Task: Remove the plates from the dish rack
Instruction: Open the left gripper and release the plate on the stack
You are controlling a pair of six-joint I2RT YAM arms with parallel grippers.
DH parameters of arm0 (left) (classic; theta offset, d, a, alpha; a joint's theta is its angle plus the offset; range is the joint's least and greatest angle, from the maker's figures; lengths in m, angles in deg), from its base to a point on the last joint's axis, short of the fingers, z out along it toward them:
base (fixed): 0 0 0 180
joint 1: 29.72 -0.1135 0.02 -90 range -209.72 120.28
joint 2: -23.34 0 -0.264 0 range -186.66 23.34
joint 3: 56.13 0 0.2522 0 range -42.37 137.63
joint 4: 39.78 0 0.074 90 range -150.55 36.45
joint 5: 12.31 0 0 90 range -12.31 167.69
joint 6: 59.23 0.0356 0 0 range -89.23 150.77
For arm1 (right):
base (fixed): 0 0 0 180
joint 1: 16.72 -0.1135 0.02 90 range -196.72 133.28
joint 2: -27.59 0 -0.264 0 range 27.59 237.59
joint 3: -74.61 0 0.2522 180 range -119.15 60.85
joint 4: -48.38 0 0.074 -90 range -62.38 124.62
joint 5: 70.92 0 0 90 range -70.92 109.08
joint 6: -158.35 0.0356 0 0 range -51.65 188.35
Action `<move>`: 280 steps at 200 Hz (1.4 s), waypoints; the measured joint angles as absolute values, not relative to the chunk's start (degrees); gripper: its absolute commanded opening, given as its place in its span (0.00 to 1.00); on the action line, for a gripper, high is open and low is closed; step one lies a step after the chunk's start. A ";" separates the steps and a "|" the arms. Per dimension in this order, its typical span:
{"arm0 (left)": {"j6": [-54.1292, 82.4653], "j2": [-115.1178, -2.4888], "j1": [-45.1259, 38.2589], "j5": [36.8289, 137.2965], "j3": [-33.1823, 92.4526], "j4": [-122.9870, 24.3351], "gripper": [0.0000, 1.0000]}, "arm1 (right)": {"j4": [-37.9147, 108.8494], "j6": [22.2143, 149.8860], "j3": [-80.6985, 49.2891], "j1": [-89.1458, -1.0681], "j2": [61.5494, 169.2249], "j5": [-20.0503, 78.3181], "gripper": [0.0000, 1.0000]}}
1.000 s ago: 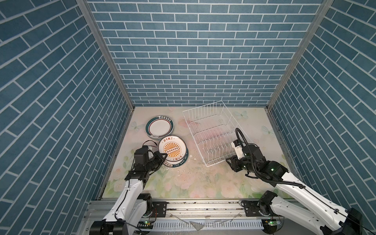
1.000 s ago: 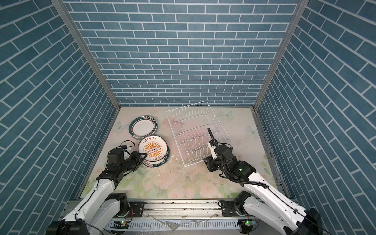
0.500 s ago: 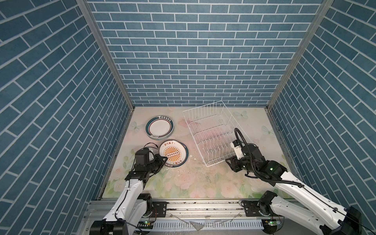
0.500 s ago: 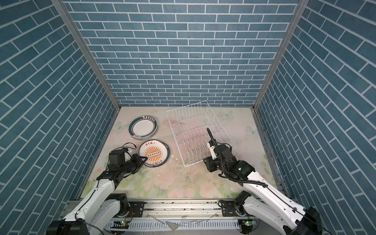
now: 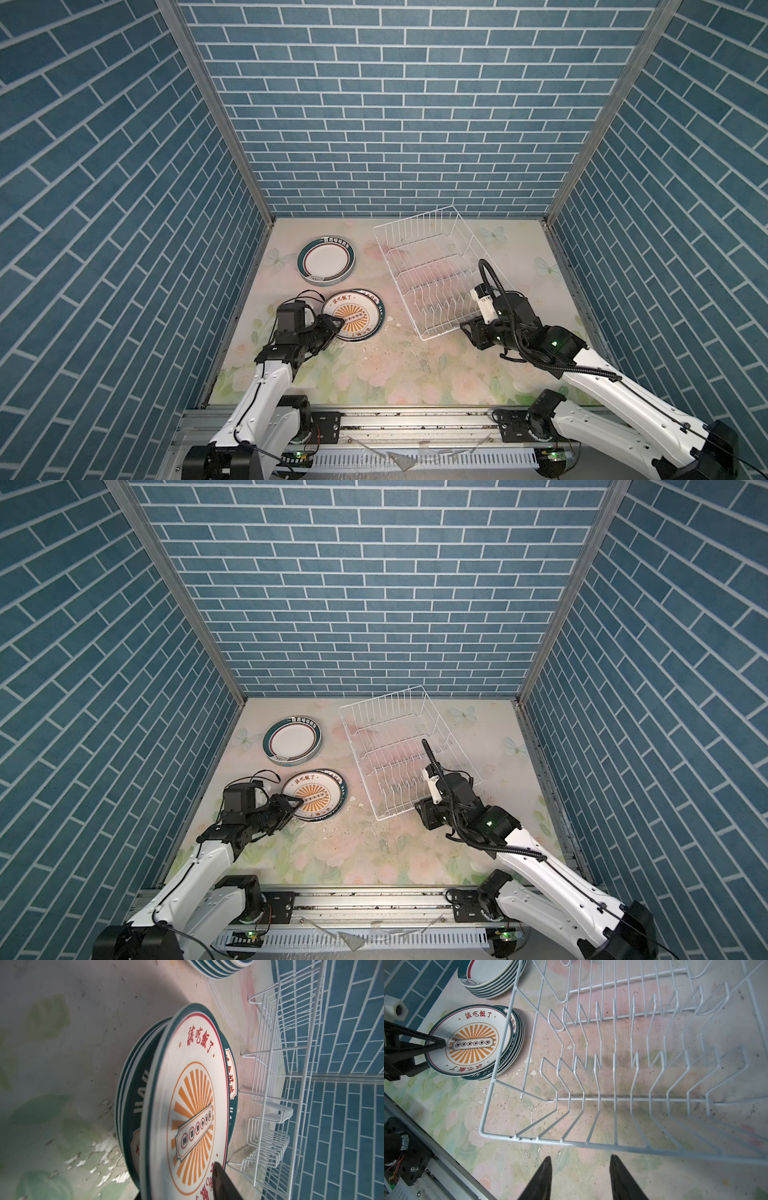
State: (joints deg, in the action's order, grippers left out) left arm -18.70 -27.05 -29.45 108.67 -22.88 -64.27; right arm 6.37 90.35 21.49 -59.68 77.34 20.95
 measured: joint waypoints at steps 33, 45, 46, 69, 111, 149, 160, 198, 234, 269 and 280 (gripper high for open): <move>-16.29 -27.07 -29.45 107.54 -20.89 -68.49 0.52 | 6.48 90.31 21.23 -59.68 77.93 21.02 0.46; -15.05 -27.18 -29.45 106.79 -19.60 -70.56 0.54 | 6.50 90.13 21.23 -59.68 77.96 21.04 0.46; -14.98 -27.18 -29.45 106.73 -19.54 -70.65 0.55 | 6.50 90.11 21.23 -59.68 77.96 21.06 0.46; -12.88 -28.01 -29.45 105.13 -17.61 -73.42 0.59 | 6.54 89.37 21.23 -59.68 77.96 21.06 0.46; -9.54 -29.50 -29.43 102.27 -15.89 -78.04 0.59 | 6.59 88.86 21.23 -59.68 77.96 21.08 0.46; -8.08 -32.34 -29.08 101.88 -14.88 -78.47 0.59 | 6.74 88.84 21.23 -59.68 77.96 21.06 0.46; -7.90 -33.26 -28.68 101.75 -14.64 -78.43 0.59 | 6.76 88.82 21.23 -59.68 77.96 21.06 0.46; -7.51 -35.53 -26.76 100.72 -13.63 -78.17 0.59 | 6.76 88.84 21.23 -59.68 77.91 21.06 0.46; -6.94 -36.58 -24.69 97.92 -11.16 -79.61 0.60 | 6.74 88.82 21.23 -59.68 77.82 21.06 0.46; -6.04 -37.87 -23.07 95.60 -9.00 -80.27 0.62 | 6.74 88.82 21.23 -59.68 77.80 21.06 0.46; -5.74 -38.66 -22.91 95.32 -8.83 -80.29 0.63 | 6.74 88.82 21.23 -59.68 77.74 21.06 0.46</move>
